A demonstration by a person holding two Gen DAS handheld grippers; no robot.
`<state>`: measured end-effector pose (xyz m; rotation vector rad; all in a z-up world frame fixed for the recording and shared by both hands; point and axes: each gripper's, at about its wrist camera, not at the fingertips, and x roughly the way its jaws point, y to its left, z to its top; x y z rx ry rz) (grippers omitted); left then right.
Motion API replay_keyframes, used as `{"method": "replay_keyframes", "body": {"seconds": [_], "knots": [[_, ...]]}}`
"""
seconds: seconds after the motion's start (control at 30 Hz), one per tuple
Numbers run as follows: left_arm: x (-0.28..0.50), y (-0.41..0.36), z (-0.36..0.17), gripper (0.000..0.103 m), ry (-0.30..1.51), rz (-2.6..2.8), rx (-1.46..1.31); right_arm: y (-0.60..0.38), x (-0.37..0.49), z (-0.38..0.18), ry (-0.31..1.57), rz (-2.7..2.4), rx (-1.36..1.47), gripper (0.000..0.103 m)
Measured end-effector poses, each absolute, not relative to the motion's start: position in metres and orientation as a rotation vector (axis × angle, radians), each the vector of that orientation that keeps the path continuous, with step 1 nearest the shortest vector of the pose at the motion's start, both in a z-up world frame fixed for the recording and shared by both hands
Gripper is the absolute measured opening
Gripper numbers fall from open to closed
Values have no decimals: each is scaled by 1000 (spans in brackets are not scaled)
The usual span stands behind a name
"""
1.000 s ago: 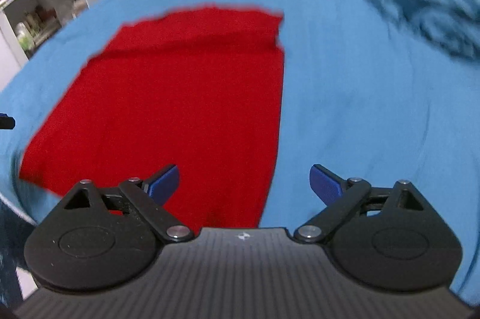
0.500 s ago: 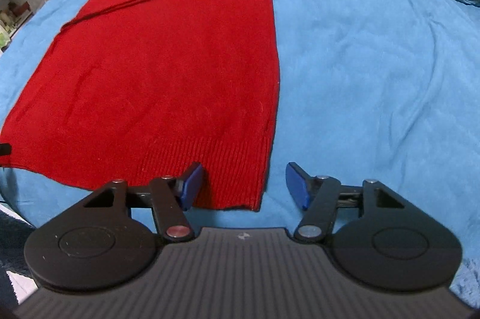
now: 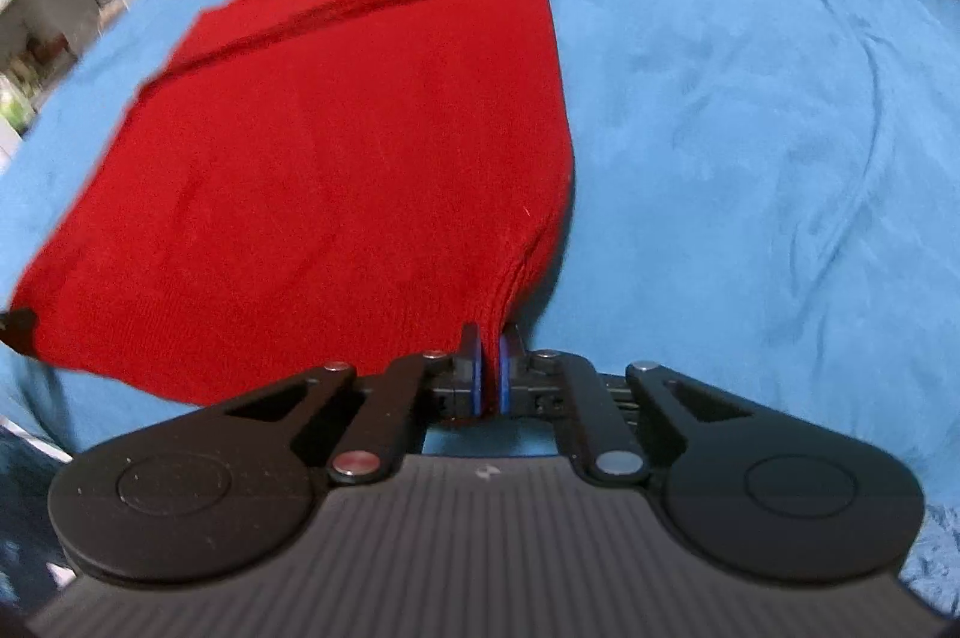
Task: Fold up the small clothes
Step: 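Close the right tool on the hem while the left tool grasps the hem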
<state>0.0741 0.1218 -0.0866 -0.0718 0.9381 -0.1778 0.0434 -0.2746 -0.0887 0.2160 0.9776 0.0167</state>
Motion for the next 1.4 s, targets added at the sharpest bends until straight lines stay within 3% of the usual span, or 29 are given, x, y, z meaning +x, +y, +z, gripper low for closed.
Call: {"method": "replay_keyframes", "body": {"seconds": [0.3, 0.47, 0.6, 0.73, 0.93, 1.17, 1.23, 1.27, 1.3, 1.33, 1.37, 1.4], "knots": [[138, 141, 2, 6, 749, -235, -234, -323, 78, -8, 750, 124, 550, 20], [238, 145, 42, 6, 643, -215, -275, -345, 170, 42, 622, 160, 593, 20], [332, 137, 43, 5, 630, -158, -319, -358, 270, 54, 582, 126, 639, 20], [412, 127, 7, 5, 673, -90, -335, -361, 358, 25, 594, 47, 642, 20], [477, 126, -78, 5, 789, -12, -395, -351, 434, -66, 675, -27, 688, 20], [518, 131, -99, 7, 786, 19, -423, -357, 481, -106, 652, -63, 717, 20], [518, 131, -99, 11, 780, 32, -425, -355, 489, -113, 675, -69, 696, 26], [515, 130, -96, 23, 763, 33, -415, -356, 494, -117, 692, -69, 692, 26], [511, 131, -93, 33, 746, 31, -400, -356, 496, -120, 695, -66, 683, 35], [511, 125, -91, 55, 728, 29, -383, -355, 491, -118, 690, -66, 670, 60], [502, 122, -86, 64, 698, 17, -348, -353, 486, -115, 680, -69, 647, 74], [492, 119, -83, 65, 674, -1, -306, -348, 479, -111, 655, -76, 608, 93]]}}
